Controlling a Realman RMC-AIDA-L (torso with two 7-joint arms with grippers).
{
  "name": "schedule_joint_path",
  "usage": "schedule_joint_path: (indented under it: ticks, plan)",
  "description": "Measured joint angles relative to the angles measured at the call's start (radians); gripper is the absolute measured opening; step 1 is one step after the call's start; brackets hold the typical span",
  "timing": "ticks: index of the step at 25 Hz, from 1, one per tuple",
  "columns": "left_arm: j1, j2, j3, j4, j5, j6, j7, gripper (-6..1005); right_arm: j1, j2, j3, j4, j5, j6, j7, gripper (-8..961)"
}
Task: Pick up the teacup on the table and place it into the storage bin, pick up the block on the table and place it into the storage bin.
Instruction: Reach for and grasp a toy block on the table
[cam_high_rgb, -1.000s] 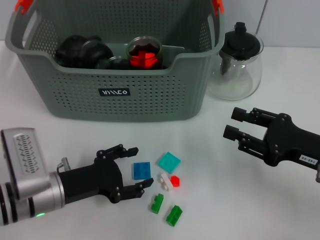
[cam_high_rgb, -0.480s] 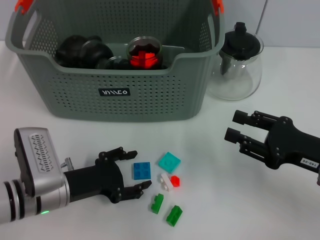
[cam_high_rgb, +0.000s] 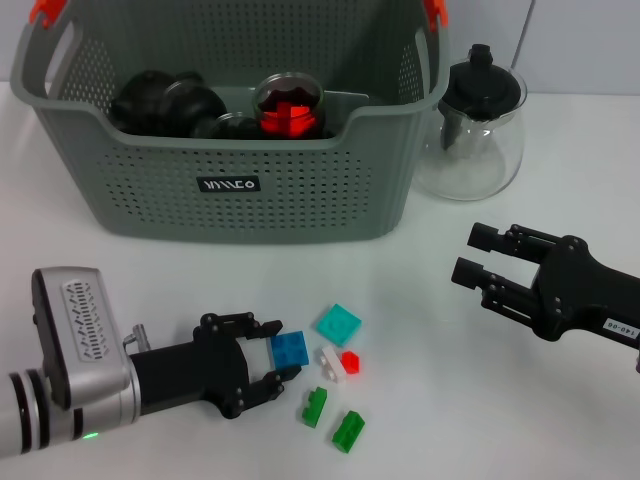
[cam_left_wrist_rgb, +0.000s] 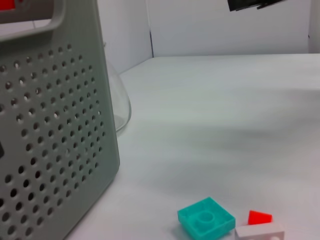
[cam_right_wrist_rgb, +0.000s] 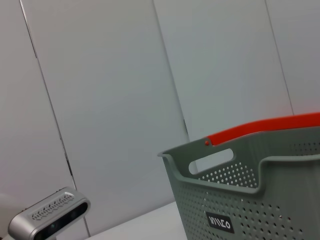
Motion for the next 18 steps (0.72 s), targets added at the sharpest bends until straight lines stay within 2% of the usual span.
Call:
schedule_joint_path:
  ticks: [6,18]
  plan:
    - [0.017,0.001,-0.003,0.005,0.001,0.011,0.0,533,-0.001,-0.001,0.001,0.0,0.0,0.0,0.0,557]
    - [0.007,0.0,0.0,0.0,-0.008,0.005,0.0,501,-0.002,-0.002,0.002,0.0,0.0,0.0,0.0,558]
